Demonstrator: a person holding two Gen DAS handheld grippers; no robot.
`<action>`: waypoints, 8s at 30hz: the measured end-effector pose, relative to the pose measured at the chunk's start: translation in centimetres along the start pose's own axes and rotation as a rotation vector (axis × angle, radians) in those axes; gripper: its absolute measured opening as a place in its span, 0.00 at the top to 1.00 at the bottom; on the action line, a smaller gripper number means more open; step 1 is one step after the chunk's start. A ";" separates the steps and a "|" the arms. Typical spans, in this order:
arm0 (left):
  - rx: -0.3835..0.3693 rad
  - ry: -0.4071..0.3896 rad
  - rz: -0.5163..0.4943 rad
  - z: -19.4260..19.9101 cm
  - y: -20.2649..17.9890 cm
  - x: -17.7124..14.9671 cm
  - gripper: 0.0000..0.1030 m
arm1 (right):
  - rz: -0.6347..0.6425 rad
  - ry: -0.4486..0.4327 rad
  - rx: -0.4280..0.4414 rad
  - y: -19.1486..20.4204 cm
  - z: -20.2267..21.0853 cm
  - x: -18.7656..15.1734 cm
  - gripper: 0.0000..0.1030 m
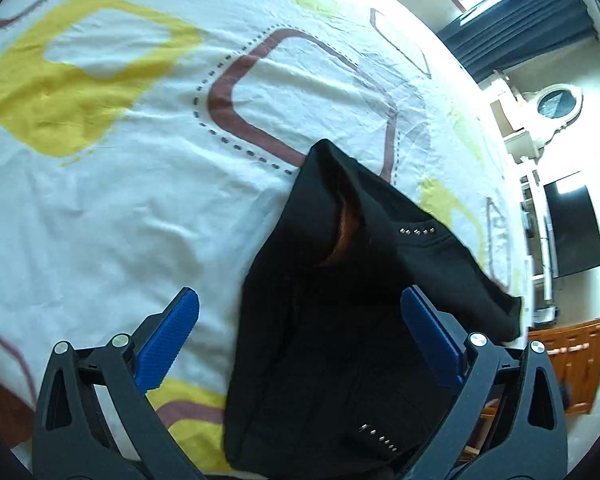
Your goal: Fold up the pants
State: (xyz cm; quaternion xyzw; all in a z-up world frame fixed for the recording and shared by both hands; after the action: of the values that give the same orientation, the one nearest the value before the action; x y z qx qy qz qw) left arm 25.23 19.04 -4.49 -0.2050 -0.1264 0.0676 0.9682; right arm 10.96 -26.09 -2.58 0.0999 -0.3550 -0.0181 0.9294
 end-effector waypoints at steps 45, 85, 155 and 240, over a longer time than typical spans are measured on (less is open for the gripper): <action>-0.071 0.055 -0.348 -8.0 -6.9 8.5 0.90 | 0.403 0.402 0.207 1.3 -16.6 13.1 0.92; -0.136 -0.096 0.178 4.6 5.6 -14.7 0.48 | -0.249 0.187 0.453 2.4 -0.3 -5.7 0.35; -0.002 -0.116 0.505 3.9 -0.5 -16.5 0.40 | -0.778 0.013 0.570 -1.6 -2.8 -7.9 0.49; 0.085 -0.196 0.180 -0.4 -6.3 -16.1 0.04 | -1.104 -0.288 0.012 -33.7 13.7 -16.5 0.87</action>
State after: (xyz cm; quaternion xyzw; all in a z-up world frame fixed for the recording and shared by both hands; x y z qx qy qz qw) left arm 10.36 10.26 -5.78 -0.1669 -0.1988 0.1791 0.9490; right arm -9.19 -59.73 -10.13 0.2721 -0.3734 -0.5124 0.7239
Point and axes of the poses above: each gripper's, at about its wrist camera, not at the fingertips, and z roughly against the way its jaws point, y to its left, x to its top, the point moved 4 cm from there along -z, roughly the way its jaws point, and after that the axes turned 9 degrees about x, right-handed, at the moved point
